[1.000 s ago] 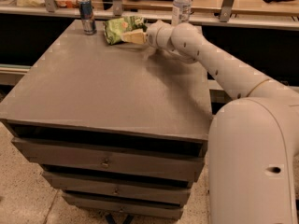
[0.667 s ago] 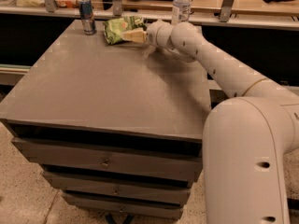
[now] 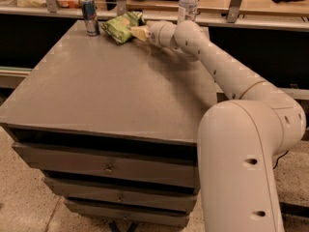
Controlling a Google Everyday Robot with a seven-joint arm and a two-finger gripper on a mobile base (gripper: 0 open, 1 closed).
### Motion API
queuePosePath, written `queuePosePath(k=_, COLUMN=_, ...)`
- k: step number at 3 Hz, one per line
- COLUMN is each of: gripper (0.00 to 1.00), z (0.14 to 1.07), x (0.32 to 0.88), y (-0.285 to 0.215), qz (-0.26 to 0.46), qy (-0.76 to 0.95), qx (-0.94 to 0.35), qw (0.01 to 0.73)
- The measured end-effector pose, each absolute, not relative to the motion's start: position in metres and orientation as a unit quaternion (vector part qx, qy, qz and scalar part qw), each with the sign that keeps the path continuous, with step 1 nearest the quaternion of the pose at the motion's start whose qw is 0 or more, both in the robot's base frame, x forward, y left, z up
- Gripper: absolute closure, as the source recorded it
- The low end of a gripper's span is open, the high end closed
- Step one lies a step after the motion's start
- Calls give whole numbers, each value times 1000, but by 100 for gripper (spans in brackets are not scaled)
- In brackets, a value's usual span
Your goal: Pick green jalapeno chip bag
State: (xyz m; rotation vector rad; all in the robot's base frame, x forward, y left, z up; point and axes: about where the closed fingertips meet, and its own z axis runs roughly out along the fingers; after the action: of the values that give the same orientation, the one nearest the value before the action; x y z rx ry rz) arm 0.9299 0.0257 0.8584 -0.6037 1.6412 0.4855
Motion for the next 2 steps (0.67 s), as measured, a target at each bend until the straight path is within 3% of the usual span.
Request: queuePosePath(k=2, gripper=94, z=858, x=920, y=15, qz=204, qy=718, qx=-263, qw=611)
